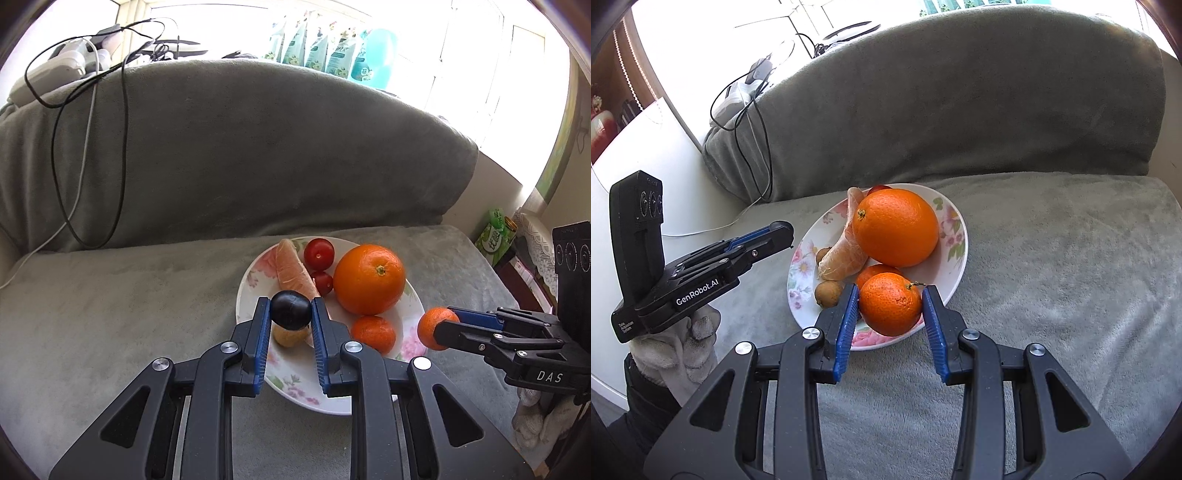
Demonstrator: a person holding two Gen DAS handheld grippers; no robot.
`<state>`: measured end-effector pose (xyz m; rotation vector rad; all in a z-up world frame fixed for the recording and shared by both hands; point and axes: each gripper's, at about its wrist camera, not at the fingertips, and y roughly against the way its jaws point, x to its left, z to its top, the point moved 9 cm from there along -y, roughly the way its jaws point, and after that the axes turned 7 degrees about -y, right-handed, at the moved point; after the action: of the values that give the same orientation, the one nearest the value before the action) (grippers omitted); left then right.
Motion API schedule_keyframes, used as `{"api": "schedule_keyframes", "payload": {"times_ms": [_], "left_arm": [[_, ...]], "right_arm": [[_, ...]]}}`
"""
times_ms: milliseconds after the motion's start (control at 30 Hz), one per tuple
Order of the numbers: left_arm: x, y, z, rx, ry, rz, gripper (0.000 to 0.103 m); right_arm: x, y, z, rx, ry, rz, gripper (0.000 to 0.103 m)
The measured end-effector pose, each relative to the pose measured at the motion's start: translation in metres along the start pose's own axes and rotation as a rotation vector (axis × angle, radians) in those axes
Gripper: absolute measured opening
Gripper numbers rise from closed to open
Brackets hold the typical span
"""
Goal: Organize fruits
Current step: 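Lift the tangerine and plum and carry both grippers over the plate, then open both grippers to drop the tangerine and plum onto the plate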
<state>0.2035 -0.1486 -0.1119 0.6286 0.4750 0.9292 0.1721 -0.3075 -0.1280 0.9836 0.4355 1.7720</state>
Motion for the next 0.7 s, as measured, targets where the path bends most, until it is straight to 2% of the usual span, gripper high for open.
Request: {"api": "schedule_keyframes", "payload": {"times_ms": [700], "left_arm": [[-0.0047, -0.0086, 0.0028, 0.013, 0.005, -0.021, 0.020]], "right_arm": [[0.0031, -0.0105, -0.0008, -0.004, 0.058, -0.042, 0.038]]}}
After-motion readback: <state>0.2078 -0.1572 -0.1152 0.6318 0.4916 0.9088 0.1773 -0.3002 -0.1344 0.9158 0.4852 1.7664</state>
